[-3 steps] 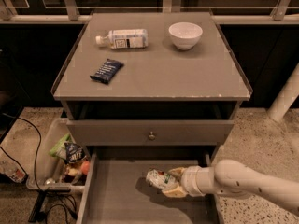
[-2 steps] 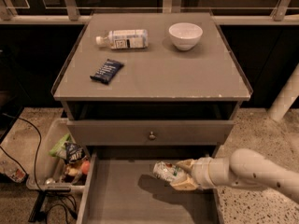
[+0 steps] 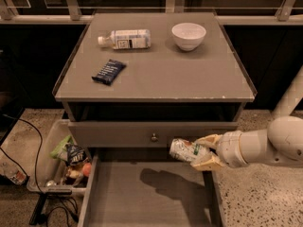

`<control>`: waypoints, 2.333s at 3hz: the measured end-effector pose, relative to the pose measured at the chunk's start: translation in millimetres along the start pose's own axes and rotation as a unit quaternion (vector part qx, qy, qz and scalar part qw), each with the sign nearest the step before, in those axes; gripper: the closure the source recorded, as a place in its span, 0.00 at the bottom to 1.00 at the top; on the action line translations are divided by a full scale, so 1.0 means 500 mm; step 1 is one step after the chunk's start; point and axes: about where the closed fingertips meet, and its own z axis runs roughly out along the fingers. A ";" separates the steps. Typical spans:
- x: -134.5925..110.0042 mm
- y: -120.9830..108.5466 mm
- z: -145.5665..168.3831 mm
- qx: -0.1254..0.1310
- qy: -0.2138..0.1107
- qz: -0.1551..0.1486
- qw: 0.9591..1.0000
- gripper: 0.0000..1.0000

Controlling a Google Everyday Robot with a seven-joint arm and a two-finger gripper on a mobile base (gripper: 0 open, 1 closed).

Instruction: Pick 7up can from middle drawer and place on counter

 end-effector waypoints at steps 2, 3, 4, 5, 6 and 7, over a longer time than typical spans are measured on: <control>-0.042 -0.009 -0.061 0.022 -0.006 -0.026 0.999 1.00; -0.127 -0.029 -0.175 0.053 -0.015 -0.076 0.996 1.00; -0.239 -0.075 -0.314 0.090 -0.031 -0.126 0.987 1.00; -0.241 -0.075 -0.313 0.091 -0.029 -0.127 0.987 1.00; -0.280 -0.121 -0.291 0.101 -0.011 -0.151 0.983 1.00; -0.337 -0.219 -0.255 0.108 0.002 -0.162 0.981 1.00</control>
Offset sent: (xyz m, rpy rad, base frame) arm -0.0088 -0.0196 0.0951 -0.0339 -0.1771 0.0089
